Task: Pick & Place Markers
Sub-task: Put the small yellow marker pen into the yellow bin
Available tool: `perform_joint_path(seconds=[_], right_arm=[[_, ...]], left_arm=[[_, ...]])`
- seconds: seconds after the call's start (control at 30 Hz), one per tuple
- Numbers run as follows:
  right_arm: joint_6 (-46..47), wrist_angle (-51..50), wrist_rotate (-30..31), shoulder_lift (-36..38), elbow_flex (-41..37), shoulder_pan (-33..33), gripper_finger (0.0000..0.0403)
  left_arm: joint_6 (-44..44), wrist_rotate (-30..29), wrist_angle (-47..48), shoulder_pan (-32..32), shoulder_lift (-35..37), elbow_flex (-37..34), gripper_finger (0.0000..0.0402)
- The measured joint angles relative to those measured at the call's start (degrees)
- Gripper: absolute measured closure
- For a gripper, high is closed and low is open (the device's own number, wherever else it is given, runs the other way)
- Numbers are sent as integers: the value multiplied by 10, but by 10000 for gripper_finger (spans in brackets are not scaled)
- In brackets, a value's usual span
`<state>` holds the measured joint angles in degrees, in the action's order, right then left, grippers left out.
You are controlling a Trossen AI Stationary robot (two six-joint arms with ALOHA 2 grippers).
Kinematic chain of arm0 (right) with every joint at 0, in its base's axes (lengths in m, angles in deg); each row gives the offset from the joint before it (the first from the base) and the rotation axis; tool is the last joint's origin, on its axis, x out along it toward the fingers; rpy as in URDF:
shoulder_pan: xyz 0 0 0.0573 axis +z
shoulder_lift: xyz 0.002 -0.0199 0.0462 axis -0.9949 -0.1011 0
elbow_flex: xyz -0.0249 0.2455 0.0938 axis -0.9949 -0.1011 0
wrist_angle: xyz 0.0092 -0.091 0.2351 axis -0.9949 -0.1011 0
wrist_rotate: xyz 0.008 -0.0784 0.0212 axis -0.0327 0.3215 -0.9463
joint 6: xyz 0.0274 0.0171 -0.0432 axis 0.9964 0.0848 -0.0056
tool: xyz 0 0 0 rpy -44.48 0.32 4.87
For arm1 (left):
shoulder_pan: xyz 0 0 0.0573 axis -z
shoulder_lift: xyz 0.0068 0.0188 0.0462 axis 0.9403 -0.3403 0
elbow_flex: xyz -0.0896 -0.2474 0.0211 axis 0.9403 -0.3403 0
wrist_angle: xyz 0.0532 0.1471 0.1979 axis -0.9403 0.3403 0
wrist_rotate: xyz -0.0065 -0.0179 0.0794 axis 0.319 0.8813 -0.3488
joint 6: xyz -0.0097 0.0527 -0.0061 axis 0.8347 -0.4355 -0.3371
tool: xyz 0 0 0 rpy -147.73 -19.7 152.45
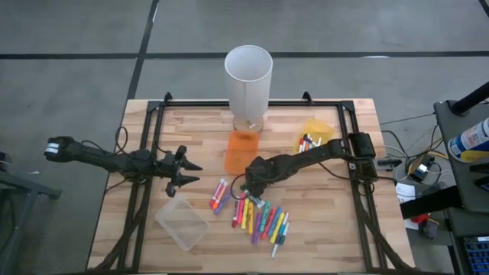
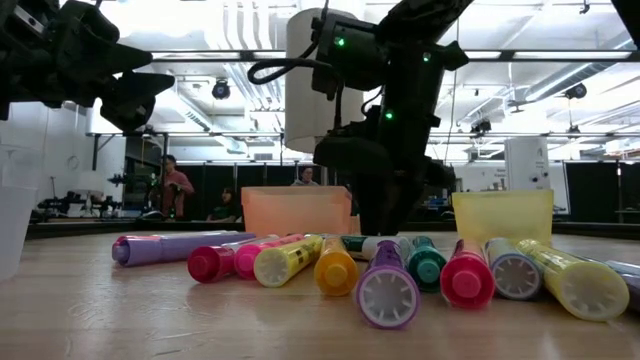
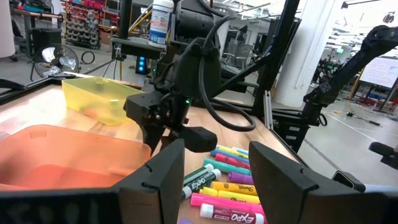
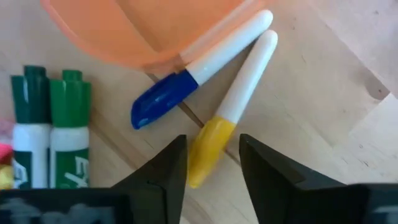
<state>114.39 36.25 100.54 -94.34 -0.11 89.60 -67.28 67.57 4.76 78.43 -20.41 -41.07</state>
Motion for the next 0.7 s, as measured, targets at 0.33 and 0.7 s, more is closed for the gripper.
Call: perform_joint_path(seconds=[0.33, 0.7], right_arm=[[-25, -2, -12, 2, -8, -4, 357], [-22, -65, -11, 33, -10, -3, 380]], left_arm=[[0, 0, 0, 0, 0, 0, 227], [0, 0, 0, 0, 0, 0, 227]])
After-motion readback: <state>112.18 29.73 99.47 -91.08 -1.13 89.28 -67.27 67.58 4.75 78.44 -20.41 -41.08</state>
